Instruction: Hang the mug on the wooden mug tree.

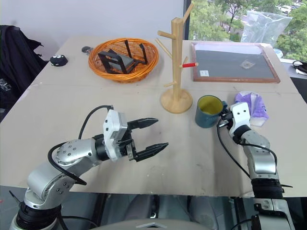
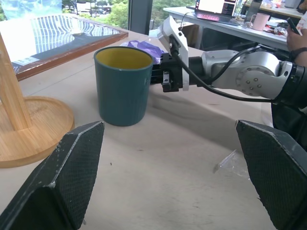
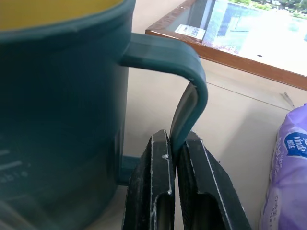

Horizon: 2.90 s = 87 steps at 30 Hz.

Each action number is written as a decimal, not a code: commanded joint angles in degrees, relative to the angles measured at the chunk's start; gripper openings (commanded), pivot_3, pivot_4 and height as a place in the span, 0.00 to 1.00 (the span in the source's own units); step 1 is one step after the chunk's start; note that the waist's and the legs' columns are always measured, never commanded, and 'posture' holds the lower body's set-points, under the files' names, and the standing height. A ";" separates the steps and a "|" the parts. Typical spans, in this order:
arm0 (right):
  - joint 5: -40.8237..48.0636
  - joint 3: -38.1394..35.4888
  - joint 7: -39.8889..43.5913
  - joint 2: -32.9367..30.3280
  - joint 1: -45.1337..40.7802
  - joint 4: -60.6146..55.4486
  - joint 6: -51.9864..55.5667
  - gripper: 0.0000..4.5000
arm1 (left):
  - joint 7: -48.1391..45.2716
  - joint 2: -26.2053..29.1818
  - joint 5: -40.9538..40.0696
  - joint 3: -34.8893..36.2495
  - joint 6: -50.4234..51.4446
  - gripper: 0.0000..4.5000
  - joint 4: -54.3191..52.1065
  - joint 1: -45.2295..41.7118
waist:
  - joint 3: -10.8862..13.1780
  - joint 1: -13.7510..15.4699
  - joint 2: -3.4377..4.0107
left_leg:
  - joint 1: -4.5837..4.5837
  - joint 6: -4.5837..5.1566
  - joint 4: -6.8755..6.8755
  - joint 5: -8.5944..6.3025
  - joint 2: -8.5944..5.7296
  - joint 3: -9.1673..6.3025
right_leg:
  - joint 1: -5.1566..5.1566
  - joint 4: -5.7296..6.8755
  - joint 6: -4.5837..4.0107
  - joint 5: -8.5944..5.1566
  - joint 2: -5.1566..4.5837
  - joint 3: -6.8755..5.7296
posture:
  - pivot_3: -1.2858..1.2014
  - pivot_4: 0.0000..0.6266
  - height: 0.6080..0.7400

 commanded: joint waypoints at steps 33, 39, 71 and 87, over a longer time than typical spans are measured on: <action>-8.30 22.35 57.52 -14.25 -66.17 49.73 -10.55 0.01 | 25.38 -11.08 -2.71 6.39 -2.33 1.00 -6.40 -10.16 | 0.24 -0.17 0.07 | -0.56 -0.17 0.02 0.10 -0.03 -0.14 | -0.39 -0.13 0.00 0.02 -0.10 -0.19 | 0.52 0.24 0.98; -9.25 21.46 58.82 -11.52 -70.00 55.47 -14.29 0.01 | 26.07 -10.99 -1.04 6.94 -2.73 1.00 -7.40 -7.94 | 0.25 -0.25 0.08 | -0.56 -0.18 0.04 0.10 -0.03 -0.13 | -0.43 -0.09 0.00 0.03 -0.10 -0.19 | 0.52 0.24 0.98; -10.63 14.64 53.41 -16.30 -69.57 50.98 -9.58 0.99 | 22.19 -11.30 -0.35 6.44 -4.23 1.00 -5.32 -5.72 | 0.25 -0.09 0.08 | -0.74 -0.18 0.02 0.10 -0.12 -0.06 | -0.64 -0.04 0.00 0.03 -0.24 -0.20 | 0.52 0.24 0.98; 14.83 -12.03 31.49 -8.66 3.67 -19.31 19.65 0.99 | 14.89 -4.16 11.65 3.79 -8.37 1.00 1.19 15.34 | 0.14 0.51 0.11 | -0.82 -0.09 -0.09 0.05 -0.05 -0.21 | -0.63 0.00 0.01 0.01 -0.37 -0.35 | 0.52 0.24 0.98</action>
